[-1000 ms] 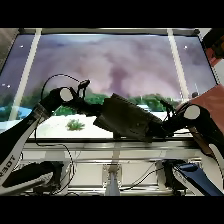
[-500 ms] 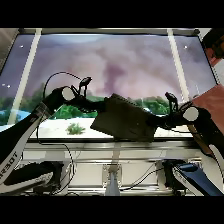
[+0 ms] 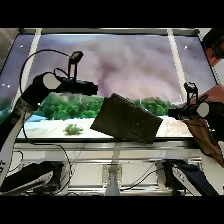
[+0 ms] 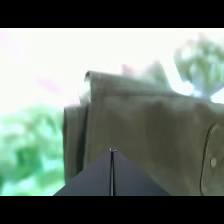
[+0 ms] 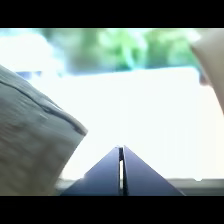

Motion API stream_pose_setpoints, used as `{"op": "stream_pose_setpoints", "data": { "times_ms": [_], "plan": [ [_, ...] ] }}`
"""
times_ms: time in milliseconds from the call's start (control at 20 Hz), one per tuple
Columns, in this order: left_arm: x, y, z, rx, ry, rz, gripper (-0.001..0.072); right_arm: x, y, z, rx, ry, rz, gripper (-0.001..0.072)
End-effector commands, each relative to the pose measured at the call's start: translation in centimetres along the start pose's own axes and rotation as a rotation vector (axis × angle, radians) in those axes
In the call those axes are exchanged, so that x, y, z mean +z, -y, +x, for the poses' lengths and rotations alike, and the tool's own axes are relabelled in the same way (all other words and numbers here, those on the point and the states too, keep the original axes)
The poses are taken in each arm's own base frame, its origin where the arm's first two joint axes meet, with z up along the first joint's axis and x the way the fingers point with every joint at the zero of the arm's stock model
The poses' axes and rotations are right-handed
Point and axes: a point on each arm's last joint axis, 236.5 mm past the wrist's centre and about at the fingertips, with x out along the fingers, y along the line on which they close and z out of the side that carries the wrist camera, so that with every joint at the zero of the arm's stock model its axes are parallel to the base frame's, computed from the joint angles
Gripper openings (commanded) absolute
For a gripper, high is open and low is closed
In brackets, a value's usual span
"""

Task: Fold the clothes and pants, and hang the long-sleeved shirts on hangers.

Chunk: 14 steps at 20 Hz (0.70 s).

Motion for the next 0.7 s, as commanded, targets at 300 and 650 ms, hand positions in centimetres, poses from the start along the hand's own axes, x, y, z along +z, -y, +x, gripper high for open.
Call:
{"op": "stream_pose_setpoints", "data": {
  "times_ms": [300, 650],
  "plan": [
    [2.8, 0.5, -3.1, 0.012, 0.111, 0.047, 0.0025, -5.0, -6.4, -0.1, 0.448, 0.174, 0.199, 0.0078],
    [2.8, 0.6, -3.0, 0.008, 0.113, 0.045, 0.0025, -6.1, -5.7, 3.7, 0.454, 0.017, 0.415, 0.0621]
  ]
}}
